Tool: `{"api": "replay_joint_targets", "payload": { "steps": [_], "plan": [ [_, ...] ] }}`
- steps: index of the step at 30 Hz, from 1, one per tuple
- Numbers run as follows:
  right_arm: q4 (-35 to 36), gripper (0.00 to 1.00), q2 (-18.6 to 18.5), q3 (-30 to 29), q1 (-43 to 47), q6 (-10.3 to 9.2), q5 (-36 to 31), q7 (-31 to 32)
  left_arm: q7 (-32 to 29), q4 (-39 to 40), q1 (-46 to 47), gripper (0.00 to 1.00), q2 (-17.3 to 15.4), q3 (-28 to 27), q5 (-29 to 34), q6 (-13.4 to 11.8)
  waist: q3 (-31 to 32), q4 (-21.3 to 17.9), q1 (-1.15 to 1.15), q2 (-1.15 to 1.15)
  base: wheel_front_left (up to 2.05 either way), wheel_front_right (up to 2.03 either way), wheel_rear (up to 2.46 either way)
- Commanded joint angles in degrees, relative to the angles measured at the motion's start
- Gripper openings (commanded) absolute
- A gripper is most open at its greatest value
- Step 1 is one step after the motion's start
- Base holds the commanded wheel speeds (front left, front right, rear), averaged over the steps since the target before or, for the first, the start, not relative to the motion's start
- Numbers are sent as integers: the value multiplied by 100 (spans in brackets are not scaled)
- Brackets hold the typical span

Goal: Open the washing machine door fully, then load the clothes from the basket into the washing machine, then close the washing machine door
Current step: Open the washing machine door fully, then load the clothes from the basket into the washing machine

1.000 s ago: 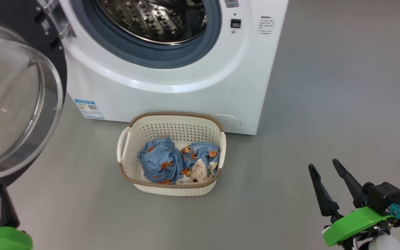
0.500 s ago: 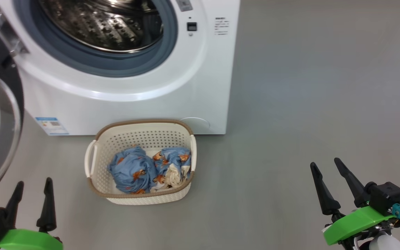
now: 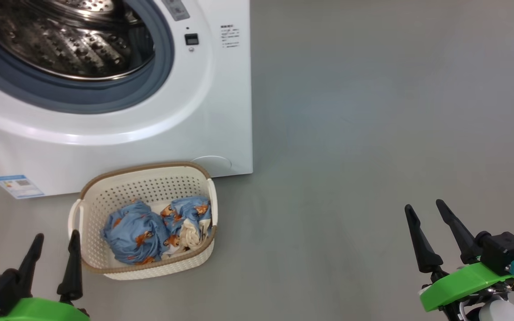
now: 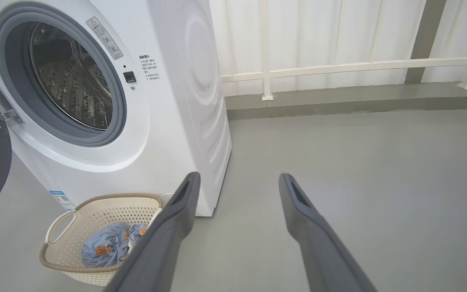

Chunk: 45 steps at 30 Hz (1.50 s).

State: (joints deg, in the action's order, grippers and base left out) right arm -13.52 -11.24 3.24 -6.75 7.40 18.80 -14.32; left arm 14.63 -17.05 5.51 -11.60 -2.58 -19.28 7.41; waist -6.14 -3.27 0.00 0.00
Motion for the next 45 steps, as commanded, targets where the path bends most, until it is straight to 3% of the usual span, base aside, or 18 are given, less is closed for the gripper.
{"api": "replay_joint_targets", "payload": {
  "steps": [1,33,45],
  "plan": [
    [164,100,-57,99,-29,9,105,-68,37,156,5,100,-171,-180,-45,7,5,-107,0,0,0,0,0],
    [196,100,-18,-14,-27,9,81,-68,37,138,-33,100,-121,-83,-408,8,-4,-278,0,0,0,-1,1],
    [211,100,20,12,-57,9,75,-68,37,80,28,100,-204,-5,-411,8,-66,-280,0,0,59,-134,75]
  ]
}}
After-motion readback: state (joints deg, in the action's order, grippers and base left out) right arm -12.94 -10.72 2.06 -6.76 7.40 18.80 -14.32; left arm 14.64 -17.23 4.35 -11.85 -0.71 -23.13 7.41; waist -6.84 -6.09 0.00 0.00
